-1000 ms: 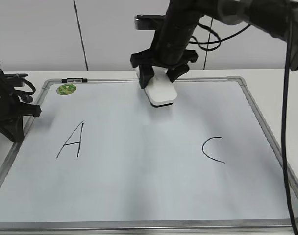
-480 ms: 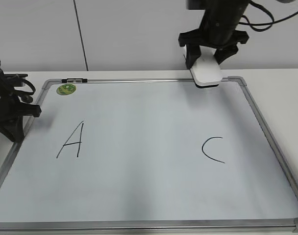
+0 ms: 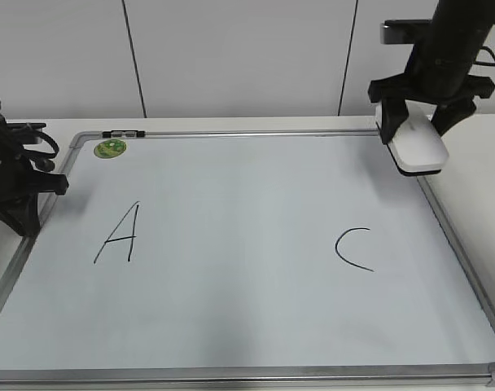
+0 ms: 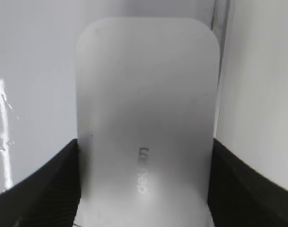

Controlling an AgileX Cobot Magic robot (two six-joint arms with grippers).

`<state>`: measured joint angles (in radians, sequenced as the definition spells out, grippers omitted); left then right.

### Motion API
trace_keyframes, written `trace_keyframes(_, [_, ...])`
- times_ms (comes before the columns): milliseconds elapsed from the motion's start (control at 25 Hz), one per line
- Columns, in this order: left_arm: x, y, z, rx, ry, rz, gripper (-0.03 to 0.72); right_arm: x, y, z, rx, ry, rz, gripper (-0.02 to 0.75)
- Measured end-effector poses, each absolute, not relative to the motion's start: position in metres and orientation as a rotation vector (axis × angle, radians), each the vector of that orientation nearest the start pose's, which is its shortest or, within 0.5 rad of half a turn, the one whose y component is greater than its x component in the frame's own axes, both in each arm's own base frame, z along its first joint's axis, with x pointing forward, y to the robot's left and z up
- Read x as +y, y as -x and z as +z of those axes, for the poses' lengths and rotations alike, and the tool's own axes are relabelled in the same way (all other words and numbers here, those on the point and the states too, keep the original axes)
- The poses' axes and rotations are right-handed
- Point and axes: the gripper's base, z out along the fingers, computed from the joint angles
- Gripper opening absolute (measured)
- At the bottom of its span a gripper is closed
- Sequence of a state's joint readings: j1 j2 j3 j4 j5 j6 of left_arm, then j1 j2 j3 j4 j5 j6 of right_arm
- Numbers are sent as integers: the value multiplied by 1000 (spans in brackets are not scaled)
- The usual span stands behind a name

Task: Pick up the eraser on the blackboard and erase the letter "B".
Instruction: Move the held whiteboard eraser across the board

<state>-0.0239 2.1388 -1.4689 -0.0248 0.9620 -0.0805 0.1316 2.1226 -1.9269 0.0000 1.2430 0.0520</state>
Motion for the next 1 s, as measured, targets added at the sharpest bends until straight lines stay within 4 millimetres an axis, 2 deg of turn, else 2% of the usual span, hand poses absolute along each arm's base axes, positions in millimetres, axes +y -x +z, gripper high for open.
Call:
trace_keyframes(240, [-12,-408,130,3113,111,-37,25,37,-439,224,3018,60,88,529])
trace_keyframes(400, [-12,-408,130,3113,111,-37,25,30,-437,218,3042,42,128,529])
trace_keyframes(560, [-12,-408,130,3113,111,-37,25,30,-438,215,3045,44,137,529])
trace_keyframes(800, [-12,-408,130,3113,111,-37,25,30,-441,194,3090,53,139,529])
trace_keyframes(1000, [-12,-408,130,3113,110,-37,25,30,-442,189,3096,54,139,529])
